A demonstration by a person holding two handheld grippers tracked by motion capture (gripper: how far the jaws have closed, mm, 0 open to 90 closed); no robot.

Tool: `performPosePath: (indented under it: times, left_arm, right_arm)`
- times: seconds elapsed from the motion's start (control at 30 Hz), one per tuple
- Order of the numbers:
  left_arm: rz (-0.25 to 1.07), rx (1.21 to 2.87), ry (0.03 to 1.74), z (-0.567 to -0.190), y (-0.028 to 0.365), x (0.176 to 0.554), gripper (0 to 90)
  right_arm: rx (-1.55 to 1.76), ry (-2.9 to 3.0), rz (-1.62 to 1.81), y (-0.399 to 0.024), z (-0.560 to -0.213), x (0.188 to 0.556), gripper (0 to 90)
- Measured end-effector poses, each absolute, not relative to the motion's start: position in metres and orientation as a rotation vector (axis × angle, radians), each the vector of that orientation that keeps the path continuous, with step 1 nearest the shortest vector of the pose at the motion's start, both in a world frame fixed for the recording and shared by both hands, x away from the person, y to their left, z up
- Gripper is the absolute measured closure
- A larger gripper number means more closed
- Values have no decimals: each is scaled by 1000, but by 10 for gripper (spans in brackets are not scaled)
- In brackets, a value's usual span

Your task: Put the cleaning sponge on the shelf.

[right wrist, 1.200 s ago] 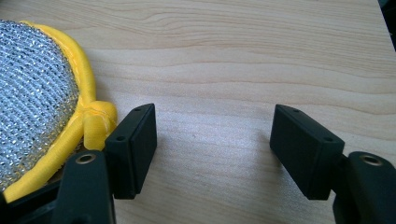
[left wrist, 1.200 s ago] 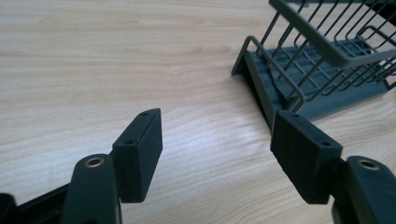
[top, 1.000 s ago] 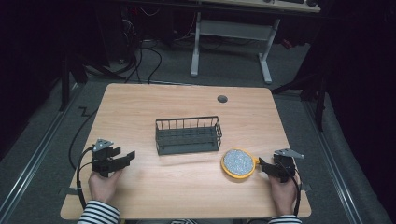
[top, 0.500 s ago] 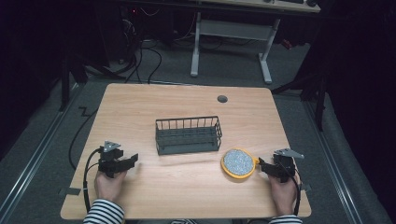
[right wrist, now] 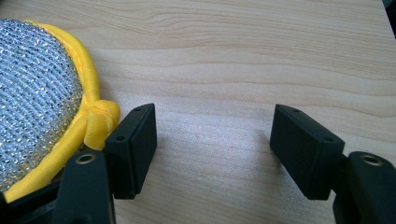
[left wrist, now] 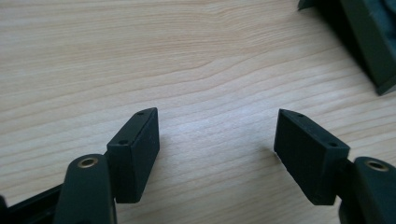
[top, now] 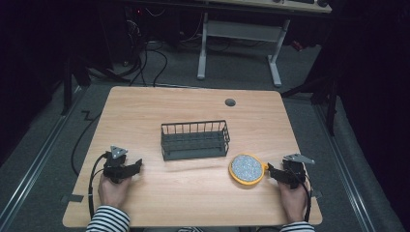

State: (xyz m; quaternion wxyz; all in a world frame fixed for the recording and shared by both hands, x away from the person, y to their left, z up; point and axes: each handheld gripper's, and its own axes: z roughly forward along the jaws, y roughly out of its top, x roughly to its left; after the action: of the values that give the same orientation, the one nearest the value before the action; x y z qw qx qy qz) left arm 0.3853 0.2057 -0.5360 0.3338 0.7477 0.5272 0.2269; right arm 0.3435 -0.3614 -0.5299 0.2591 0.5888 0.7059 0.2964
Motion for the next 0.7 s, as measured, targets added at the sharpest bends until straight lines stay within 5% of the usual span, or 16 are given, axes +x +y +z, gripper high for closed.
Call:
performPosePath:
  times: [0.7]
  left_arm:
    - [592,1945,1376,-537,206,385,290]
  right_arm:
    - [1687,1980,861,-364,-505,346,355]
